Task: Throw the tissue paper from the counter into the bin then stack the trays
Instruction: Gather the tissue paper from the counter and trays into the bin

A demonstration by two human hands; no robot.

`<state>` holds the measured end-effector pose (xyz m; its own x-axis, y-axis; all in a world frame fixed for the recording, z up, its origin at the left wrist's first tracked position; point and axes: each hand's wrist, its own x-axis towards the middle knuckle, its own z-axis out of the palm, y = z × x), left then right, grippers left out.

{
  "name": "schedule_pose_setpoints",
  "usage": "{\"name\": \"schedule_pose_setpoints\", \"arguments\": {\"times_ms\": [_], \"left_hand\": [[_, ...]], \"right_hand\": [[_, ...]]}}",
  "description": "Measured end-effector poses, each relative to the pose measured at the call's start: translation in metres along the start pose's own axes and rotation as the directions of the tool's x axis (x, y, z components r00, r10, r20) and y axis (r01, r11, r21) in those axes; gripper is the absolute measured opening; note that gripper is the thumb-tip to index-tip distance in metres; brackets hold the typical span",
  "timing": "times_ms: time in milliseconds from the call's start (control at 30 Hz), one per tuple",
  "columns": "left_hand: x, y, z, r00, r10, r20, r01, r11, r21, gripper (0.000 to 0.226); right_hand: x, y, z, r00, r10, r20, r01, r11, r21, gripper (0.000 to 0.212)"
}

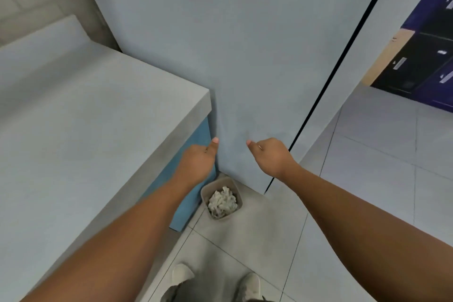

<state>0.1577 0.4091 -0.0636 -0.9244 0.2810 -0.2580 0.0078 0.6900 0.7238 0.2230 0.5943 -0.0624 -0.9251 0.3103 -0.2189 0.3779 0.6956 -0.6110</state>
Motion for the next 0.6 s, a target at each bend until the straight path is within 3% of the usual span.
{"name": "schedule_pose_setpoints", "arguments": {"times_ms": [200, 400, 600], "left_hand": [[0.018, -0.060, 0.056, 0.988, -0.084, 0.126, 0.075, 0.995, 0.071, 0.067], [0.035, -0.142, 0.119, 0.972, -0.144, 0.186, 0.137, 0.989, 0.049, 0.055], [0.067, -0.222, 0.183, 0.913, -0.335, 0.234, 0.326, 0.942, 0.077, 0.070]], "right_hand": [[0.015, 0.060, 0.063, 0.985, 0.166, -0.041, -0.165, 0.986, 0.032, 0.060], [0.030, 0.111, 0.141, 0.944, 0.296, 0.149, -0.311, 0.946, 0.094, 0.066], [0.059, 0.158, 0.223, 0.933, 0.321, 0.163, -0.334, 0.941, 0.057, 0.062]]}}
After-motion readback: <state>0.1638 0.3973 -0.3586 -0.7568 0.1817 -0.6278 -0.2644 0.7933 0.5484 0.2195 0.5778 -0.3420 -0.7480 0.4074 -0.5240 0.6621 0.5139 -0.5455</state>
